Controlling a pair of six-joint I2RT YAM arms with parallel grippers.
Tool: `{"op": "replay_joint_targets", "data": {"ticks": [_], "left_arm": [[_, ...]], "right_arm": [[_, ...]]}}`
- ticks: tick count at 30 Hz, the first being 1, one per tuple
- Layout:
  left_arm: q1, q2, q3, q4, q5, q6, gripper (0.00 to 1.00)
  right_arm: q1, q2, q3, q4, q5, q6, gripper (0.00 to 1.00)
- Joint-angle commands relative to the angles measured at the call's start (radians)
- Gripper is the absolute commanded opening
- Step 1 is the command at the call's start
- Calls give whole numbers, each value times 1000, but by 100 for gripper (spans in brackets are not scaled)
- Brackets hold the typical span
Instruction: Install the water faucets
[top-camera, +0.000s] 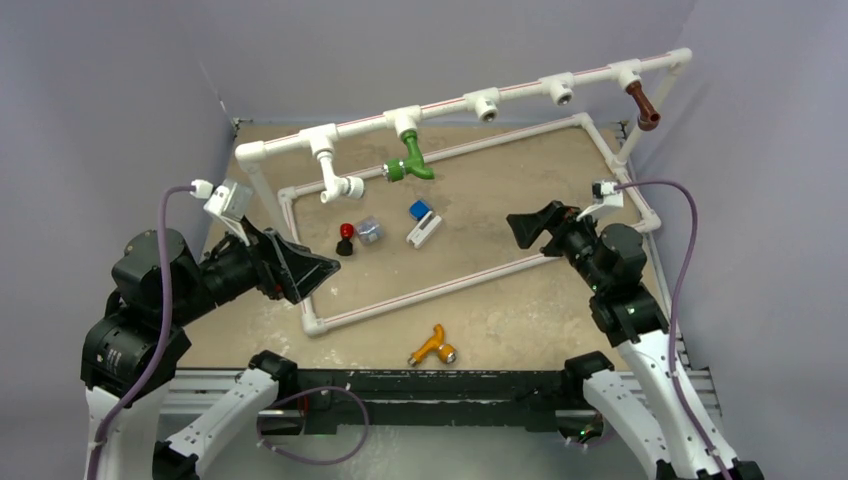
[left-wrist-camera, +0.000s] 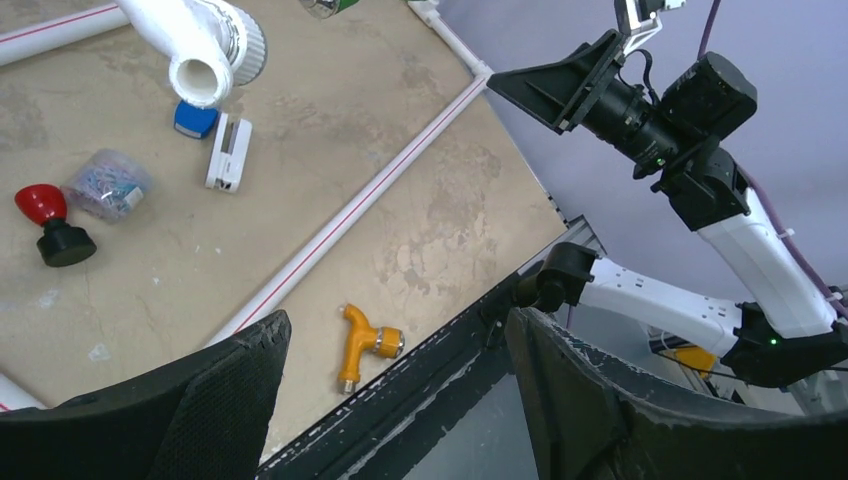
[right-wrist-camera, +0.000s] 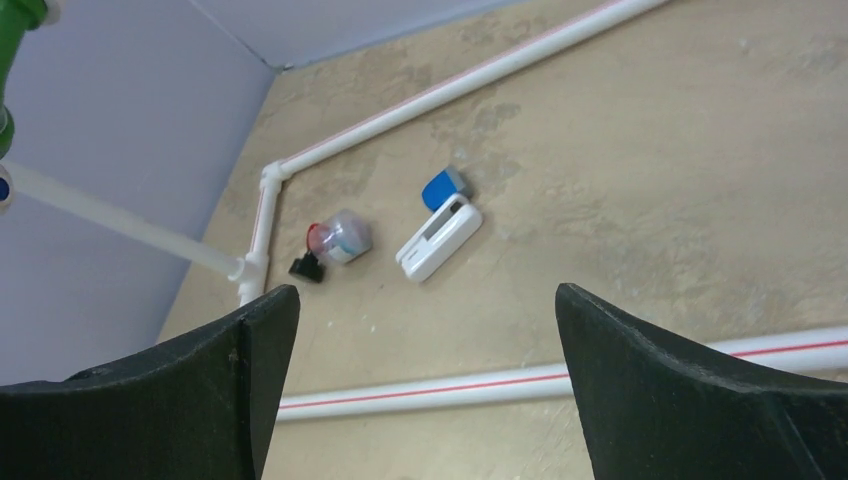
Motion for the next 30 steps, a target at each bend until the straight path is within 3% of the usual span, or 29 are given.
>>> {"op": "replay_joint_targets", "data": {"ticks": [1, 4, 8, 12, 20, 30], "left_arm": [[-3, -12, -15, -23, -11, 40, 78], [-3, -16, -28, -28, -2, 57, 78], [-3, -28, -73, -20, -5, 78, 78], [-3, -27, -100, -29, 7, 98, 78], [-2, -17, -122, -40, -9, 121, 78], [-3, -19, -142, -45, 2, 118, 77]], "right_arm": [[2, 45, 72, -151, -68, 78, 99], [2, 78, 67, -164, -144, -14, 99], [3, 45, 1, -84, -228, -10, 98], [34, 61, -14, -122, -242, -19, 98], [332, 130, -50, -157, -78, 125, 98], [559, 183, -113, -177, 40, 246, 94]]}}
